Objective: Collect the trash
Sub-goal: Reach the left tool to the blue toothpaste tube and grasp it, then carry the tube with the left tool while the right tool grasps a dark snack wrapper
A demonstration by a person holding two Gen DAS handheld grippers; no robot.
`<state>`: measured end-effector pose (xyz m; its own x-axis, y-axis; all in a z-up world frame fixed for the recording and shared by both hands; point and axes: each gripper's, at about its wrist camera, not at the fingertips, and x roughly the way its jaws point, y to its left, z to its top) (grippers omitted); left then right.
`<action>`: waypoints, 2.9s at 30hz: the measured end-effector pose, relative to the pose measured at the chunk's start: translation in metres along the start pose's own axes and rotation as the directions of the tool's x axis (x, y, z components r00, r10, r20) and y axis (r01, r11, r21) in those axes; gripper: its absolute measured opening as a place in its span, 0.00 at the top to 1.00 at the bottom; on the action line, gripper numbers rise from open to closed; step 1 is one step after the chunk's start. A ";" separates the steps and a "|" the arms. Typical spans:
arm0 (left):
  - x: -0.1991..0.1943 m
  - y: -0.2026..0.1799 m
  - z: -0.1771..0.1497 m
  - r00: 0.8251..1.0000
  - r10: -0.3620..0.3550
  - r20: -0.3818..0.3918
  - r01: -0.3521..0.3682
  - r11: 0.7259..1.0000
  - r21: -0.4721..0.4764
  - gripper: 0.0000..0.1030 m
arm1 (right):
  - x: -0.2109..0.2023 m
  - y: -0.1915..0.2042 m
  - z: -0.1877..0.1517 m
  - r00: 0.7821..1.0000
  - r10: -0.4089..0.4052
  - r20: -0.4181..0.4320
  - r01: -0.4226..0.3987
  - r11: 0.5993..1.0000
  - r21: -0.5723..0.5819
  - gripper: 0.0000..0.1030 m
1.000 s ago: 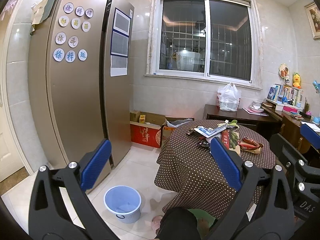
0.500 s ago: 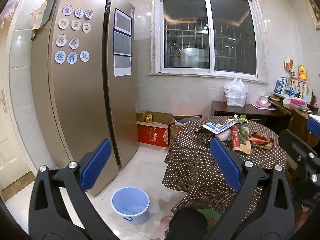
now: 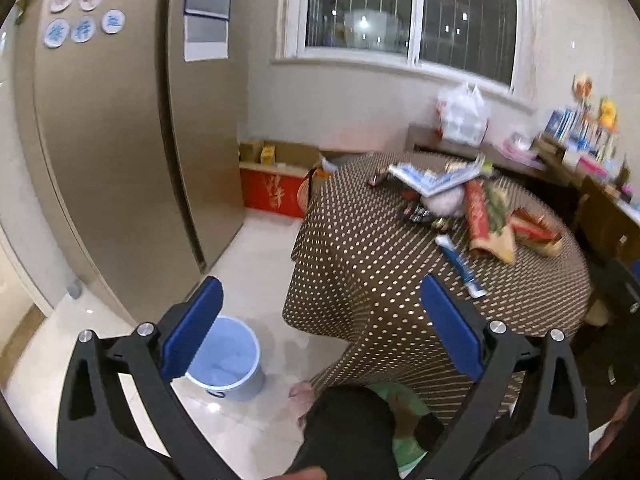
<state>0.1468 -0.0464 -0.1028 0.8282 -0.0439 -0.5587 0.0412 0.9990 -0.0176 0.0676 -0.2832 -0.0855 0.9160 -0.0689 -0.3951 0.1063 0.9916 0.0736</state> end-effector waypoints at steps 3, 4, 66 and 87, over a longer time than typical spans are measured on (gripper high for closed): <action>0.021 -0.013 -0.001 0.999 -0.017 -0.036 0.018 0.999 0.029 0.06 | 0.023 -0.016 -0.005 0.999 -0.016 -0.048 0.017 0.999 0.033 0.04; 0.029 -0.019 0.001 0.997 -0.044 -0.058 0.045 0.999 0.025 0.06 | 0.028 -0.018 -0.007 0.998 -0.029 -0.054 0.030 0.999 0.035 0.04; 0.188 -0.014 0.046 0.977 -0.149 -0.154 0.134 0.986 -0.104 0.88 | 0.317 0.065 0.029 0.859 0.072 -0.507 -0.198 0.959 -0.201 0.52; 0.166 0.060 0.039 0.979 -0.153 -0.135 0.122 0.970 -0.210 0.88 | 0.248 0.142 0.030 0.858 0.300 -0.416 -0.399 0.900 -0.174 0.87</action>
<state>0.3089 0.0055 -0.1644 0.7292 -0.1943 -0.6562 0.0235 0.9654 -0.2597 0.3213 -0.1627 -0.1452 0.6570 0.2839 -0.6984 -0.3372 0.9392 0.0646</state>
